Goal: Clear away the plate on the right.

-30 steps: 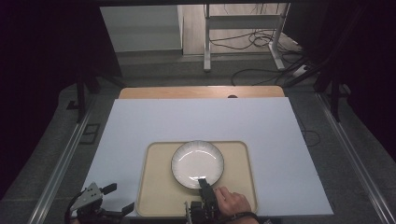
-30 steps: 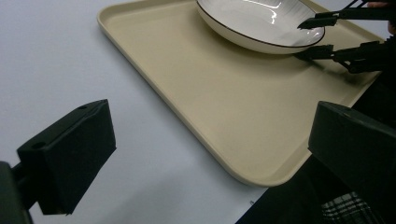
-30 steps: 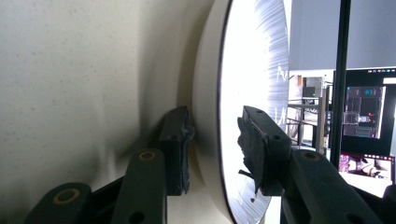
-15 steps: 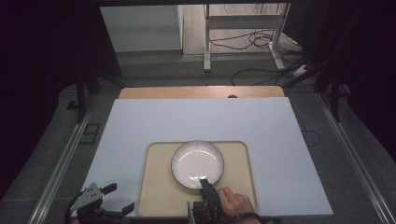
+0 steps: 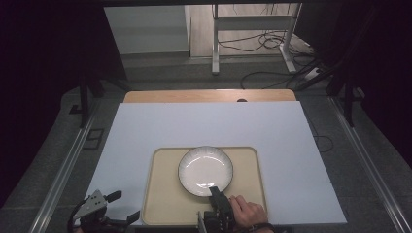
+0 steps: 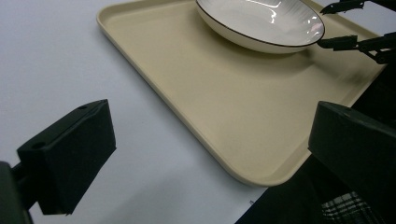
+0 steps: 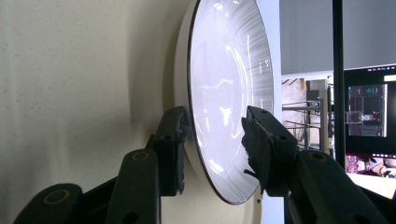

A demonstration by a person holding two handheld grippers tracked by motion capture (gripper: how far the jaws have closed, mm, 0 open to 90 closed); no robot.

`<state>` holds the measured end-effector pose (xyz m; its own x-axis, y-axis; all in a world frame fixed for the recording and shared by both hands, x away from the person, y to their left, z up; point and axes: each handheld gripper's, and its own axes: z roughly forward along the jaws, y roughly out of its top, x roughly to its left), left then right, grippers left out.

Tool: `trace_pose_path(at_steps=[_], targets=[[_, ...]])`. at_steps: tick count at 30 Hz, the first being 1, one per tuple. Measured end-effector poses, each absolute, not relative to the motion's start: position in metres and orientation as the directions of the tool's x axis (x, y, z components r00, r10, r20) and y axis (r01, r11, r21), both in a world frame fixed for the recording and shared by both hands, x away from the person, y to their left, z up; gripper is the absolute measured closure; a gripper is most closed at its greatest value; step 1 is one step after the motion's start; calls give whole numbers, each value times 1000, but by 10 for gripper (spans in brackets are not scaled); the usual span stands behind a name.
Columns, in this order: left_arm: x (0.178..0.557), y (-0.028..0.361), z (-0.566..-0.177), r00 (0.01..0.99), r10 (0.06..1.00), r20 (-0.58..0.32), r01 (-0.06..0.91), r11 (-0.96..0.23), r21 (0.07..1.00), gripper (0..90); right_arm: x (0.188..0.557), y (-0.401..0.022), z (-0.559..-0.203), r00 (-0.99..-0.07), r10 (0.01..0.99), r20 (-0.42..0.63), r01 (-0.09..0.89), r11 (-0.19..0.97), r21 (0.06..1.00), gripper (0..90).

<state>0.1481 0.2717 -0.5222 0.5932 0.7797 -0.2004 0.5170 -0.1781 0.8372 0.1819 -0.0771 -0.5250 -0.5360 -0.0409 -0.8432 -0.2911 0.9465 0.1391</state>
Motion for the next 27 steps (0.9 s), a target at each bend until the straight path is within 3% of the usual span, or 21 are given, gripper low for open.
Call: trace_pose_path(at_steps=[27], targets=[[148,271,-522,596,777,-200,517,-181,836,4,193,-97,-508,-580,110,-807,-228,929,291,473]])
